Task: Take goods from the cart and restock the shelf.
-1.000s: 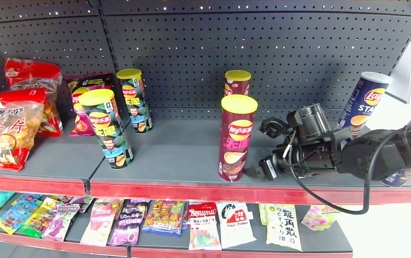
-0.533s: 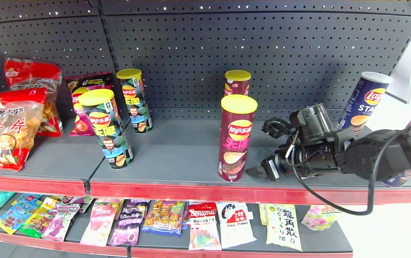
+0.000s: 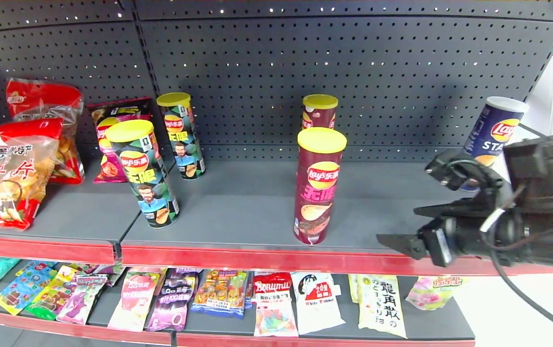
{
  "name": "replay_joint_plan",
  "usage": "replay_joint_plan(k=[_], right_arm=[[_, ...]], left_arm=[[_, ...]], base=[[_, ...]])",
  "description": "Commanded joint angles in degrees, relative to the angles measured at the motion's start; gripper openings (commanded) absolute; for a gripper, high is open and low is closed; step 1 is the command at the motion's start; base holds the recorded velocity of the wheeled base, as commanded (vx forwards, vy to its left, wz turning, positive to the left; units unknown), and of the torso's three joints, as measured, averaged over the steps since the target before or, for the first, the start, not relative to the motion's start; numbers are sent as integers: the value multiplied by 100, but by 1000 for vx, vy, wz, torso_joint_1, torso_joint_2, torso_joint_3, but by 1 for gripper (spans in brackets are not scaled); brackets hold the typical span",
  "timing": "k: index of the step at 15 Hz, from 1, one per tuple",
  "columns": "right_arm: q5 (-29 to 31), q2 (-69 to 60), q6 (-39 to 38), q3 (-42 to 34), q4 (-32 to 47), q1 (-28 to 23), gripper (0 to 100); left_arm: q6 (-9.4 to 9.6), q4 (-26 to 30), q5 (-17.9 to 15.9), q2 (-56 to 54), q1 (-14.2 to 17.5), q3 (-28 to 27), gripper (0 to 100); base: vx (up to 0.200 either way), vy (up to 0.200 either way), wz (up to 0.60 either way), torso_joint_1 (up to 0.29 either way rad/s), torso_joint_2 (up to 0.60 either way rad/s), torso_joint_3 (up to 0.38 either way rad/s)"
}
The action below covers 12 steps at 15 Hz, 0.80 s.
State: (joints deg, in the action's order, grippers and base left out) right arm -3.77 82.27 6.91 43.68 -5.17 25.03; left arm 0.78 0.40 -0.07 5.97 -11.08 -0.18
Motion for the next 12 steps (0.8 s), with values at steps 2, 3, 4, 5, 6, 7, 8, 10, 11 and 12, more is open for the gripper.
replay_joint_plan(k=[2, 3, 4, 5, 6, 7, 8, 10, 11, 12], right_arm=[[-616, -3147, 249, -1476, -2, -806, 100], [-1082, -4193, 363, -2056, -2, -1404, 100], [-1188, -4773, 399, -2373, -2, -1738, 100], [-1179, -5292, 407, -2707, 25, -1914, 100], [-1161, -5819, 416, -3014, 69, -1975, 100], [-1091, -6478, 399, -3296, 280, -1993, 100], [-1074, -6575, 390, -3322, 324, -1993, 100], [-502, -7726, -269, -3454, 1123, -2011, 100], [-45, -7691, -498, -3454, 1115, -2002, 100], [377, -7691, -674, -3586, 1132, -2002, 100]], left_arm=[[1, 4, -1, 9, 1, 1, 100], [1, -5, -1, 9, 1, 1, 100], [1, 4, -1, 9, 1, 1, 100], [1, -5, -10, 9, 1, 1, 100], [1, 4, -1, 9, 1, 1, 100], [1, 4, -1, 9, 1, 1, 100], [1, 4, -1, 9, 1, 1, 100], [1, 4, -1, 9, 1, 1, 100], [1, -5, -1, 9, 1, 1, 100], [-8, -5, -1, 9, 1, 1, 100]], base=[[0, 0, 0, 0, 0, 0], [0, 0, 0, 0, 0, 0], [0, 0, 0, 0, 0, 0], [0, 0, 0, 0, 0, 0], [0, 0, 0, 0, 0, 0], [0, 0, 0, 0, 0, 0], [0, 0, 0, 0, 0, 0], [0, 0, 0, 0, 0, 0], [0, 0, 0, 0, 0, 0], [0, 0, 0, 0, 0, 0]])
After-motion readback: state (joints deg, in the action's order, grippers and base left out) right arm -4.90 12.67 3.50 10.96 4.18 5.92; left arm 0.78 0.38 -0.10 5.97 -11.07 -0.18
